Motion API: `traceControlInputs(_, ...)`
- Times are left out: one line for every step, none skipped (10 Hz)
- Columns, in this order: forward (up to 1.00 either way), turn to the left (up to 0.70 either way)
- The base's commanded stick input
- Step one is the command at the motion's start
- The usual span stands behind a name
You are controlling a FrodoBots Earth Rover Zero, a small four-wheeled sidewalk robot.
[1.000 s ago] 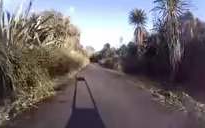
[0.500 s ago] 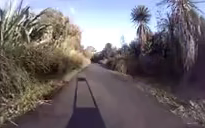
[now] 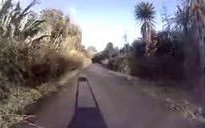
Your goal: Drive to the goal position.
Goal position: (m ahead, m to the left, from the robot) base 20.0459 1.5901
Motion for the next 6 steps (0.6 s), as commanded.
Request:
traceControlInputs(1.0, 0.0)
traceControlInputs(1.0, 0.0)
traceControlInputs(1.0, 0.0)
traceControlInputs(1.0, 0.0)
traceControlInputs(1.0, 0.0)
traceControlInputs(1.0, 0.0)
